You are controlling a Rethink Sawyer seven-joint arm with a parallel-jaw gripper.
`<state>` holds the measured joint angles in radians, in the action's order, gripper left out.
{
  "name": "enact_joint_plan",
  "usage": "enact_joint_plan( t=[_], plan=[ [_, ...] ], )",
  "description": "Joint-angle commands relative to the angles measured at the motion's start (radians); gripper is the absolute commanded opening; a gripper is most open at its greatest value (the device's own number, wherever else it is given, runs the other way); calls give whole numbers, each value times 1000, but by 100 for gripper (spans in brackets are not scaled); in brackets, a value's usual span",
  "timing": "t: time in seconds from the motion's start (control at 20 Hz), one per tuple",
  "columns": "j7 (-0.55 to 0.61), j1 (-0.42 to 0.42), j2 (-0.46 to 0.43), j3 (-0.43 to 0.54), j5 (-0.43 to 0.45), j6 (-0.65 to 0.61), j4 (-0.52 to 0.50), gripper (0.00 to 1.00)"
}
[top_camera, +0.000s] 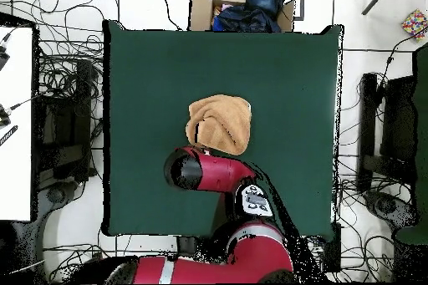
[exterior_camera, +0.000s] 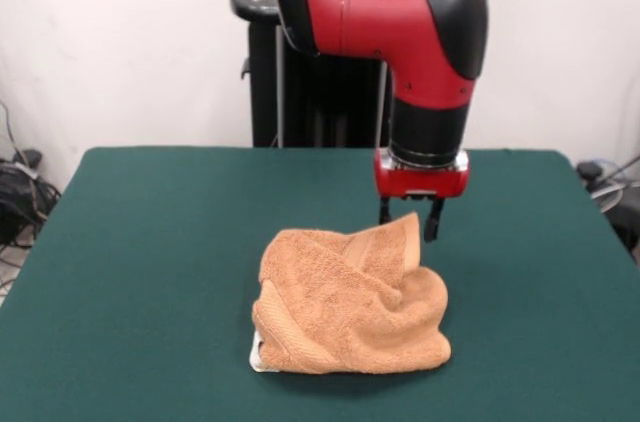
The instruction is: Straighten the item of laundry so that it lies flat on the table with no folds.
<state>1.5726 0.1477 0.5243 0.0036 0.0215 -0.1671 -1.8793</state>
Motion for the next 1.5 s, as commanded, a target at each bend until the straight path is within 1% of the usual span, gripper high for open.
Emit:
enact_joint_plan(
  t=[0.05,0.4,0.55,0.95,1.25,1.5],
  plan=[
    [89,-29,79,68,-12,-169,106,100],
    [85,-34,98,71,-14,-251,153,100],
    [89,-38,92,63,-5,-262,177,100],
    [80,-10,31,83,14,-207,209,100],
    [82,-7,13,84,23,-180,215,100],
    [57,15,3,88,38,-177,229,100]
  ],
)
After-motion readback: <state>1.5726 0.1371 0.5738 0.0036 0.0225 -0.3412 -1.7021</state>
